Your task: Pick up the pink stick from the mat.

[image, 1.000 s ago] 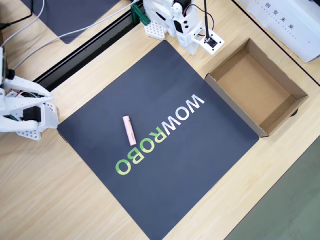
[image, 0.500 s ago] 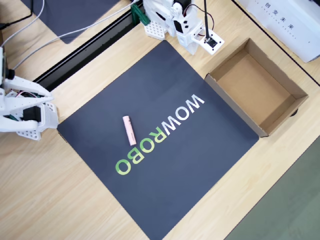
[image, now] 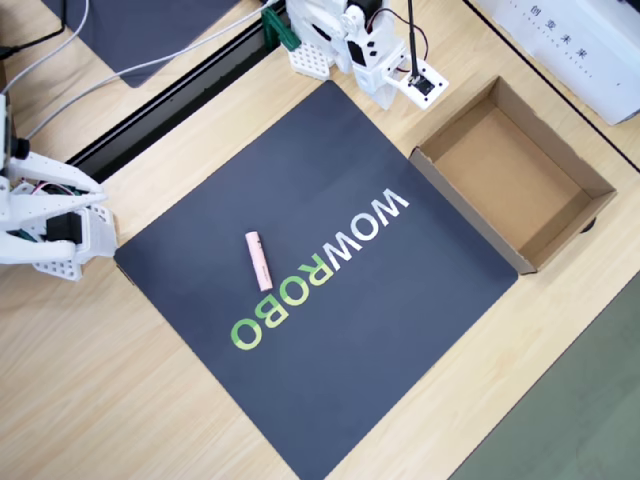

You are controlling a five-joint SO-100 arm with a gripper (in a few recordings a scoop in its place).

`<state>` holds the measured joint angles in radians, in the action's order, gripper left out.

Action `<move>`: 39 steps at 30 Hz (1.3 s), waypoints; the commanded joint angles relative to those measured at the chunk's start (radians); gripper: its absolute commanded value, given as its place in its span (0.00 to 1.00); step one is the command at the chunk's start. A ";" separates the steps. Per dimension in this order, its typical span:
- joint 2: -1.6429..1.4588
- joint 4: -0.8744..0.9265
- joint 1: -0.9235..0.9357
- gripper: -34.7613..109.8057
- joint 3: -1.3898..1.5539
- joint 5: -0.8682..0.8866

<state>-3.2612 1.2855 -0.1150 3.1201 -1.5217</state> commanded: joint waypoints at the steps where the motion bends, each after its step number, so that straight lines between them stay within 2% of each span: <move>1: 0.008 -0.023 -0.003 0.24 0.005 -0.028; 8: 0.092 -0.155 0.049 0.24 -0.044 -0.028; 28: 0.561 -0.149 0.238 0.24 -0.520 0.023; 39: 0.822 -0.141 0.437 0.24 -0.802 0.035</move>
<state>-2.4697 1.1321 0.2761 2.4007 -1.4880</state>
